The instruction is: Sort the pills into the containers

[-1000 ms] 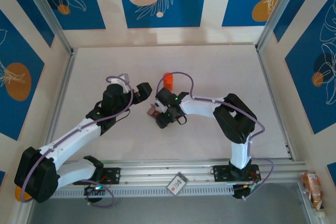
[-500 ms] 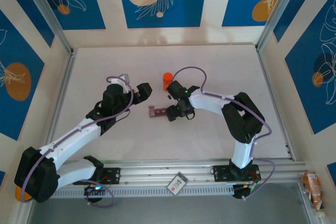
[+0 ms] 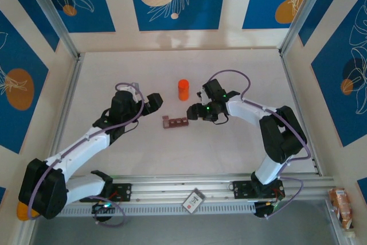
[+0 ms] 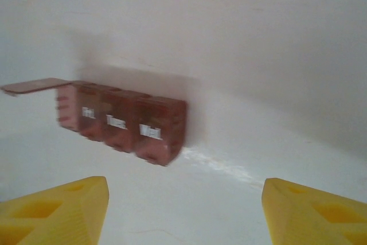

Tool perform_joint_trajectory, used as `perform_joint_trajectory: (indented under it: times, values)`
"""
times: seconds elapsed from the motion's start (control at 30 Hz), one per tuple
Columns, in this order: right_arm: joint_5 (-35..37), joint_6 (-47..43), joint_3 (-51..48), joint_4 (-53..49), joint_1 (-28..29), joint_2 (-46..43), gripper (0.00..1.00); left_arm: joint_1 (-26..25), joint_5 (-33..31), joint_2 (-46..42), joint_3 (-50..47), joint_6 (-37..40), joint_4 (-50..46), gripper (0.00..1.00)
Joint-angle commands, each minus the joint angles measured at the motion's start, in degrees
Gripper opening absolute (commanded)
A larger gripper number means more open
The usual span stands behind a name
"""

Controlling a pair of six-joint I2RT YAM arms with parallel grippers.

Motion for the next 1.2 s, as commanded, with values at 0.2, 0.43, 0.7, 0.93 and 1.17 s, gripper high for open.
perform_joint_trajectory:
  times: [0.2, 0.43, 0.7, 0.93, 1.17]
  values:
    - [-6.2, 5.3, 0.4, 5.6, 1.1, 4.4, 0.69, 1.6, 2.8, 1.1, 0.7, 1.8, -2.2, 1.0]
    - [-6.1, 6.2, 1.0, 6.1, 2.6, 6.5, 0.69, 1.9, 3.4, 1.5, 0.4, 1.8, -1.9, 1.0]
    - [-4.4, 6.3, 0.2, 5.6, 1.8, 4.9, 0.69, 1.9, 5.2, 3.4, -0.2, 1.0, -3.6, 1.0]
    - [-2.5, 5.6, -2.0, 3.6, -1.1, -0.1, 0.73, 1.3, 9.0, 7.8, -3.2, -1.0, -1.4, 1.0]
    - [-1.9, 4.6, -4.5, 1.1, -5.7, -5.6, 0.86, -2.2, 9.3, 12.3, -4.0, -1.9, 2.2, 1.0]
